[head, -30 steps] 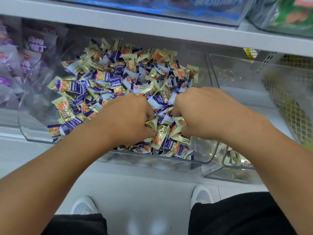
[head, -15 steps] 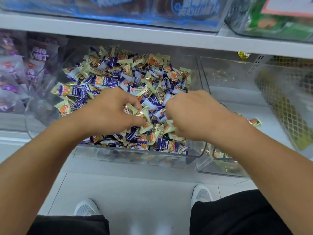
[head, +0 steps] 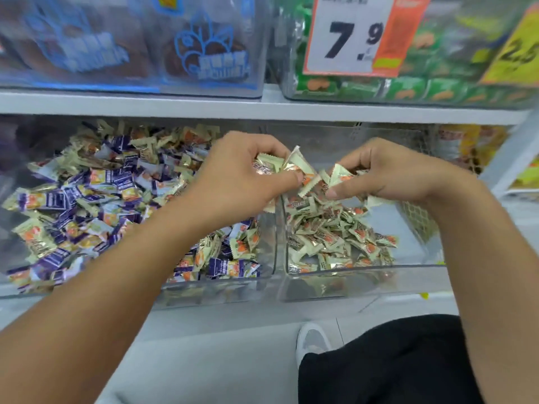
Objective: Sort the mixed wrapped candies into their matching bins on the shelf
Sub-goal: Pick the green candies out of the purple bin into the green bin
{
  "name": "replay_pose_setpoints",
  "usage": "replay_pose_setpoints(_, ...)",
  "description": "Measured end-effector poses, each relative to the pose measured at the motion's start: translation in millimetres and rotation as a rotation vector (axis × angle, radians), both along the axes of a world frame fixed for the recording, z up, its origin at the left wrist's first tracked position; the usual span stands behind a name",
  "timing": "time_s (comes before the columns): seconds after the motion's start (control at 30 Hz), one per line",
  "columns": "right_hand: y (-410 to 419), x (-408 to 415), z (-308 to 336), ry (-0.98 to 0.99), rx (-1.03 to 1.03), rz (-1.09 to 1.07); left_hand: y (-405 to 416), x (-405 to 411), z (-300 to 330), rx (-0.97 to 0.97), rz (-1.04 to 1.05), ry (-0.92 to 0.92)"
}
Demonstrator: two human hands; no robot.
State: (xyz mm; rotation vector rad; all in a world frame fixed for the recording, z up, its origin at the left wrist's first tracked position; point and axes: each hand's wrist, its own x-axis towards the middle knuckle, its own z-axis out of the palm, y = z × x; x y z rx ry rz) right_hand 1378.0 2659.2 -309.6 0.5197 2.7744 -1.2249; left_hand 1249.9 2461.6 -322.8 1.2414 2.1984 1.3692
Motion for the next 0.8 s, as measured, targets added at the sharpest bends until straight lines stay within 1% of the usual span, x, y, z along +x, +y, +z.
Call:
replay_pose_setpoints(0.1, 19.2, 8.5, -3.7, -0.135, 0.073, -0.097, 37.1, 9.3, -0.4, -0.076, 0.005, 0.149)
replay_pose_setpoints(0.17, 28.9, 10.7, -6.8, -0.186, 0.083, -0.164, 56.7, 10.5, -4.0, -0.143, -0.021, 0.179)
replay_pose_setpoints(0.23, 36.2, 12.4, -8.8, -0.179, 0.059, -0.206, 69.2, 8.8, -9.1, -0.193, -0.073, 0.167)
replay_pose_setpoints(0.3, 42.7, 14.3, -10.0, -0.15, 0.023, -0.231, 74.2, 3.9, -11.9, -0.256, -0.121, 0.224)
replay_pose_setpoints(0.4, 47.4, 15.2, -12.7, -0.144, -0.021, -0.239, 72.4, -1.8, -11.2, -0.292, -0.232, 0.231)
replay_pose_setpoints(0.47, 45.9, 12.8, -14.2, -0.142, -0.075, -0.239, 71.5, -4.1, -12.2, -0.278, -0.316, 0.164)
replay_pose_setpoints(0.53, 44.8, 8.8, -15.2, -0.147, -0.07, -0.239, 69.2, -3.7, -13.8, -0.253, -0.35, 0.113)
replay_pose_setpoints(0.57, 42.7, 7.1, -14.5, -0.163, -0.047, -0.232, 66.7, -4.1, -15.0, -0.242, -0.346, 0.144)
replay_pose_setpoints(0.63, 36.5, 4.4, -12.5, -0.191, 0.011, -0.2, 56.5, -5.5, -16.6, -0.21, -0.317, 0.269)
replay_pose_setpoints(0.7, 29.8, 2.2, -9.1, -0.177, 0.098, -0.157, 36.7, -8.8, -15.6, -0.16, -0.261, 0.398)
replay_pose_setpoints(0.77, 16.9, -2.6, -2.4, -0.081, 0.221, -0.104, 10.5, -17.1, -12.5, -0.078, -0.193, 0.49)
replay_pose_setpoints(0.8, 5.1, -7.0, 2.2, 0.008, 0.269, -0.076, -3.7, -23.6, -12.5, -0.058, -0.154, 0.499)
